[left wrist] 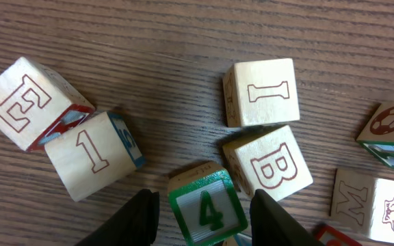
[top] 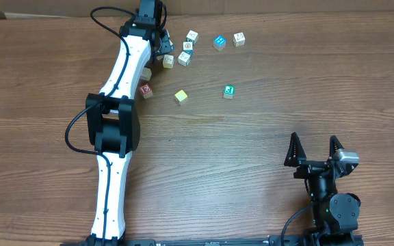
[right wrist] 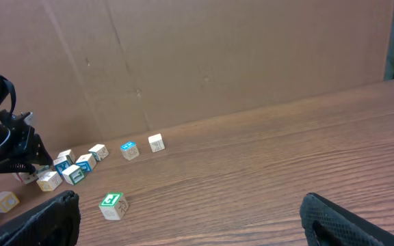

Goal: Form a tower
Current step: 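Lower the left gripper onto the green-edged 4 block and close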

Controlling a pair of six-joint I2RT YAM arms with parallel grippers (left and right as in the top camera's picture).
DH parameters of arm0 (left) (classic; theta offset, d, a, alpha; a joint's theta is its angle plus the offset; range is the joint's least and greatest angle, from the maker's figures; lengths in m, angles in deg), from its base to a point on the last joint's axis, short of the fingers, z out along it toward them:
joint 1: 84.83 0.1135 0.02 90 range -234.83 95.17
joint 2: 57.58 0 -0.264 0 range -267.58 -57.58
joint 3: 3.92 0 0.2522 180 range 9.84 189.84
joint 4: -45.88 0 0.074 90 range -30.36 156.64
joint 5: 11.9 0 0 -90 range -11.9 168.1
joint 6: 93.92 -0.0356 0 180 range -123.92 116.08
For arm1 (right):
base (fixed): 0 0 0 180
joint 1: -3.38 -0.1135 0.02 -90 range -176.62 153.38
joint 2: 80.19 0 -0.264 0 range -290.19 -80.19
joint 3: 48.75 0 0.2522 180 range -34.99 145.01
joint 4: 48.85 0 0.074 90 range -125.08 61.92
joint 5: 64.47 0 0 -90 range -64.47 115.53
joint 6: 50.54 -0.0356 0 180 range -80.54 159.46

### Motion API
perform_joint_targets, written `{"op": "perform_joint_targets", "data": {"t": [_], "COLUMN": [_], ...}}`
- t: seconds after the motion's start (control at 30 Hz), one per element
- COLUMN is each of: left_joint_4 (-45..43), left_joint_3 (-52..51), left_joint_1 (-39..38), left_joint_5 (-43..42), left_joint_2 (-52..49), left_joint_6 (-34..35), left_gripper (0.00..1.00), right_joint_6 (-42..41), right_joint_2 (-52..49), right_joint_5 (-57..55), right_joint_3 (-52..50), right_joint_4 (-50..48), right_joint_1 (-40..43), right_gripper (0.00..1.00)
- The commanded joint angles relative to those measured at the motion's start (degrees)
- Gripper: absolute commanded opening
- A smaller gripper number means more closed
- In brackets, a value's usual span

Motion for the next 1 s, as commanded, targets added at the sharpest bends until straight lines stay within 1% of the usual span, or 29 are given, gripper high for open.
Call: {"op": "perform_joint_targets", "data": {"t": [0.0, 0.27, 0.37, 0.43, 0.53, 0.7, 0.97], "left_joint_4": [-0.26, -0.98, -1.11, -1.51, -2.38, -4.94, -5.29], "left_joint_3": [-1.11, -4.07, -4.22, -4.22, -4.22, -4.22, -4.22], "left_joint_1": [0.22, 0.20, 0.22, 0.28, 0.37, 0.39, 0.37], "left_joint_5": [1.09, 1.07, 1.07, 1.09, 1.09, 1.09, 1.09], "left_joint_2": [-0.72, -0.72, -0.72, -0.72, -0.72, -0.72, -0.72], "left_joint_6": [0.98, 0.98, 0.98, 0.74, -0.46, -2.05, -2.05], "left_gripper": [0.41, 0.37, 0.32, 0.30, 0.37, 0.39, 0.30], "right_joint_6": [0.26, 0.26, 0.26, 0.26, 0.26, 0.26, 0.26], "right_joint_2": [0.52, 0.52, 0.52, 0.52, 0.52, 0.52, 0.52], "right_joint_5": [0.02, 0.02, 0.02, 0.02, 0.02, 0.02, 0.02], "right_joint_3": [-0.59, -0.59, -0.59, -0.59, -0.59, -0.59, -0.59], "right_joint_4": [-0.24, -0.24, -0.24, -0.24, -0.24, -0.24, -0.24], "right_joint_1": [-0.28, -0.28, -0.28, -0.28, -0.28, -0.28, -0.28], "right_gripper": [1.00, 1.00, 1.00, 1.00, 1.00, 1.00, 1.00]}}
